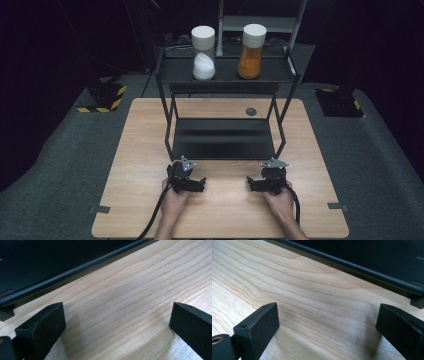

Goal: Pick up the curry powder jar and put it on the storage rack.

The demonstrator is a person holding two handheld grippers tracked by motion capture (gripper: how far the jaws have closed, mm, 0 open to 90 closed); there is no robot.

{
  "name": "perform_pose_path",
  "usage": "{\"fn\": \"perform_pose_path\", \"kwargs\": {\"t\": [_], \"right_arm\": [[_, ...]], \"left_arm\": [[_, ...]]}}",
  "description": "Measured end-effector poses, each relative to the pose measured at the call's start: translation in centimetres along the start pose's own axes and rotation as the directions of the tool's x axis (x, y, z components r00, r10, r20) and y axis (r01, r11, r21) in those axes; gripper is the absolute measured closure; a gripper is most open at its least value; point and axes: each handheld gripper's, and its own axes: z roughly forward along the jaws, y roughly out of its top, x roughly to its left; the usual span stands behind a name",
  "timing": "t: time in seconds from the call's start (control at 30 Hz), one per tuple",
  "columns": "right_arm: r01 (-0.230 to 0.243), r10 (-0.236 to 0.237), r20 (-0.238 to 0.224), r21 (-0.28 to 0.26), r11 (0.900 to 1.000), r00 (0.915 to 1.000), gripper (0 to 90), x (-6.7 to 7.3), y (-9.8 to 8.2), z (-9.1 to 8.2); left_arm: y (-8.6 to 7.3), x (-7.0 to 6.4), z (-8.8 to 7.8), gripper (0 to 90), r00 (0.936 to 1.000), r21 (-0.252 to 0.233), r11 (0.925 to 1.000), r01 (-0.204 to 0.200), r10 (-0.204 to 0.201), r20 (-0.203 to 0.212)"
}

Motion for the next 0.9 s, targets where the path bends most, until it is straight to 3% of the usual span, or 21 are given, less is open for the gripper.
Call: {"fn": "perform_pose_path", "kwargs": {"t": [0.9], "right_arm": [[0.003, -0.003, 0.0, -0.006, 1.0, 1.0, 4.2, -0.03, -0.16, -0.02]], "left_arm": [[-0.01, -0.02, 0.0, 0.5, 1.0, 0.0, 1.0, 0.002, -0.002, -0.001]]}}
